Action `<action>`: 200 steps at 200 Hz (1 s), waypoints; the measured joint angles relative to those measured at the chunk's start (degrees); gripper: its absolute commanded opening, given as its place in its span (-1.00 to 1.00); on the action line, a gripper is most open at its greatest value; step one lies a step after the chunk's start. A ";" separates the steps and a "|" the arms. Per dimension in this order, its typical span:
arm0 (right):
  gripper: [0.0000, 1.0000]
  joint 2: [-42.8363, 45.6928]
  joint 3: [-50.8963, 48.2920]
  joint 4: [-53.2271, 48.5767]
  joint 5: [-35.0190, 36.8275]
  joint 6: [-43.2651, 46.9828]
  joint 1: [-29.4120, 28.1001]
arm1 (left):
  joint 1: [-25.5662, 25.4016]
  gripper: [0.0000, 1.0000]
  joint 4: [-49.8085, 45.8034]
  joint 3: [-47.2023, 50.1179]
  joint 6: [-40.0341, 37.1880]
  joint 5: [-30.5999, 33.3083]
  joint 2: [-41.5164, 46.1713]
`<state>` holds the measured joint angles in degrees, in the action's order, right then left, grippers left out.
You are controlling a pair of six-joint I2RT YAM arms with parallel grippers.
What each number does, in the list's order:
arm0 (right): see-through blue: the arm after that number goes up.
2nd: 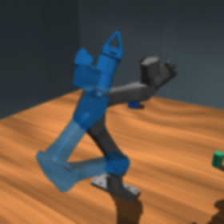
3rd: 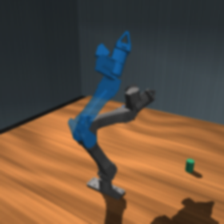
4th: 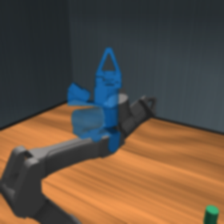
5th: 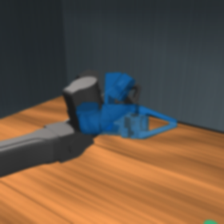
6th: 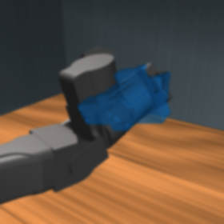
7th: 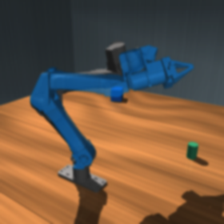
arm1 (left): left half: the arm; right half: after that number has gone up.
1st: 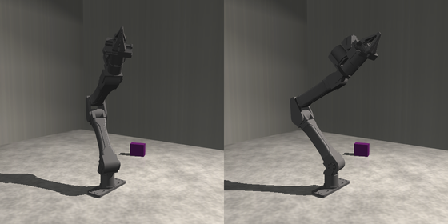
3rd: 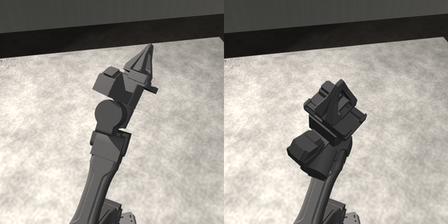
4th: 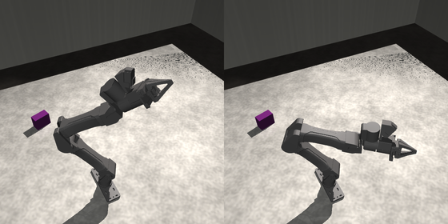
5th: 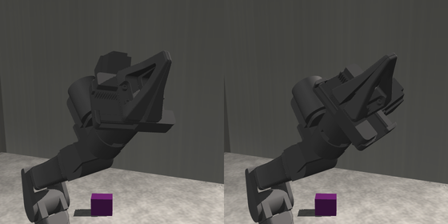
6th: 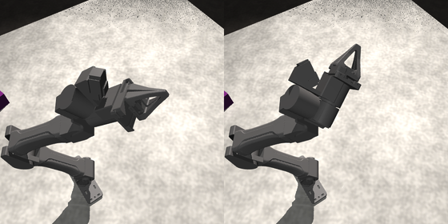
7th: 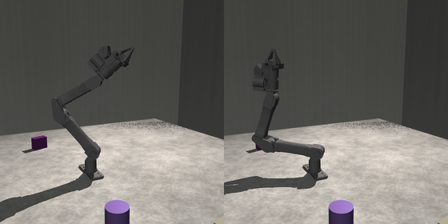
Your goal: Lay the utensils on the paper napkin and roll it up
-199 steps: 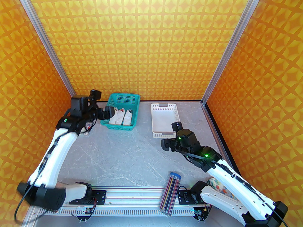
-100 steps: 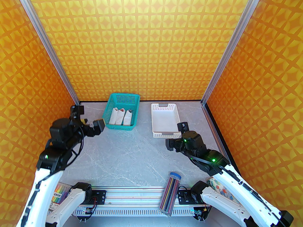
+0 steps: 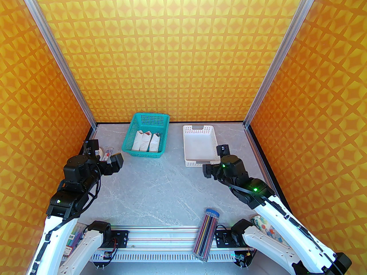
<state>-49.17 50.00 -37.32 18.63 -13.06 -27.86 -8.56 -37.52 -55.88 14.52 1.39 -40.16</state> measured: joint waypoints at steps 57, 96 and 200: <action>0.97 0.00 -6.10 8.44 -1.05 2.93 7.91 | 0.00 1.00 0.00 0.00 0.00 1.22 -0.46; 0.97 0.00 -13.09 17.49 -2.01 5.16 12.00 | 0.00 1.00 0.02 0.00 0.00 1.49 -1.33; 0.97 -7.02 -28.98 46.97 -2.58 8.72 17.40 | 0.00 1.00 0.79 0.63 -0.63 2.82 -1.60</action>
<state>-56.18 21.02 9.65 16.05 -4.34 -10.46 -8.56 -36.73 -55.24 13.89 4.21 -41.76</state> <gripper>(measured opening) 0.985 0.998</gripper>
